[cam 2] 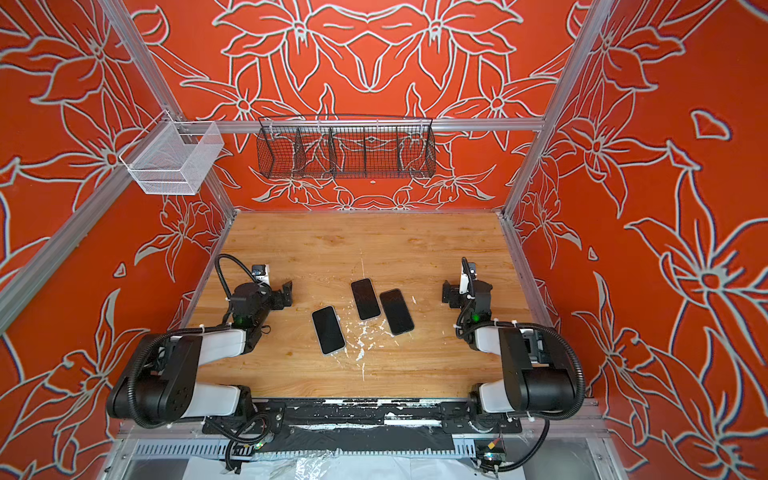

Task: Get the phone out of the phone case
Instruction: 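Raise both arms from rest and move them toward the phones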

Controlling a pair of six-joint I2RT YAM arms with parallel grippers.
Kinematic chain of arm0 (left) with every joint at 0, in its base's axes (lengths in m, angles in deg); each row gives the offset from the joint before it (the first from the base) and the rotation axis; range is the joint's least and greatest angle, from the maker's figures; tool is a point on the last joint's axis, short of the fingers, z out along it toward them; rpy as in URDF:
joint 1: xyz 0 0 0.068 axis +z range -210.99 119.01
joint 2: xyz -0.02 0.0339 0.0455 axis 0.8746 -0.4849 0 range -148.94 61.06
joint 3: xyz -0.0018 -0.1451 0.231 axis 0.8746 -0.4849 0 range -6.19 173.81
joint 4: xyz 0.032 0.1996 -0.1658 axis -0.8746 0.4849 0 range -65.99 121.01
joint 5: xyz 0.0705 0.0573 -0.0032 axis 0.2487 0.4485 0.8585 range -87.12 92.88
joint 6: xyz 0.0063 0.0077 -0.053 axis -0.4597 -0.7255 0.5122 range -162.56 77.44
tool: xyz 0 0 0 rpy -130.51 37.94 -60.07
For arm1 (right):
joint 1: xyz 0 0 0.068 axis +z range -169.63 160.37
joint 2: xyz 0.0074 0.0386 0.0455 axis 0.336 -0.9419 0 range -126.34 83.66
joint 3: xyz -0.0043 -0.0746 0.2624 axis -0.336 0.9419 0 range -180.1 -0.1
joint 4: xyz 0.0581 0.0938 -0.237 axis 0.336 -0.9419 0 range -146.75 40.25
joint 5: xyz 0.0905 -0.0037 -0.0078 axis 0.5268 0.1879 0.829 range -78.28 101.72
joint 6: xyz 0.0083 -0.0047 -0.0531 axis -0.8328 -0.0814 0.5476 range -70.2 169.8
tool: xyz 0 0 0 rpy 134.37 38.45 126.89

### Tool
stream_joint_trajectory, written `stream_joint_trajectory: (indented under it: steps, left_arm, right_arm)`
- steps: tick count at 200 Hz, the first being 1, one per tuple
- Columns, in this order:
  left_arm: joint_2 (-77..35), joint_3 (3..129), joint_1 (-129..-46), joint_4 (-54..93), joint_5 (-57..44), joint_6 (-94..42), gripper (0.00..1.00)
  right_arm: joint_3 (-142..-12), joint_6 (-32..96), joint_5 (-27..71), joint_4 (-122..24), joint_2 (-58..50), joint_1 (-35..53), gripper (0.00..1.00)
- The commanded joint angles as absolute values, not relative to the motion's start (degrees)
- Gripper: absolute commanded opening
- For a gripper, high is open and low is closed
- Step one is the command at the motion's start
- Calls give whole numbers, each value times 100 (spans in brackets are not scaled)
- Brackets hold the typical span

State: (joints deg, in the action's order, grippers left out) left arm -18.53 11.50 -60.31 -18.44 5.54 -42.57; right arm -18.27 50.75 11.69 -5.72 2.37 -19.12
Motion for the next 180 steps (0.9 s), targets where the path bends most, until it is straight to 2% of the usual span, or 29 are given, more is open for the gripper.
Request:
stream_joint_trajectory:
  steps: [1, 87, 136, 180]
  left_arm:
    - [-1872, 1171, -6005, -1913, 512, -4256, 97]
    - [-1681, 682, -6020, -2590, 219, -4370, 97]
    - [-1872, 1161, -6020, -1908, 296, -4352, 97]
    - [-1885, 1201, -6003, -1864, 562, -4235, 97]
  right_arm:
    - [-1899, 5068, 1094, -493, 263, -1878, 98]
    - [-1898, 5066, 1093, -493, 263, -1875, 98]
    - [-1899, 5068, 1093, -493, 270, -1876, 98]
    - [-1890, 5066, 1093, -484, 272, -1875, 98]
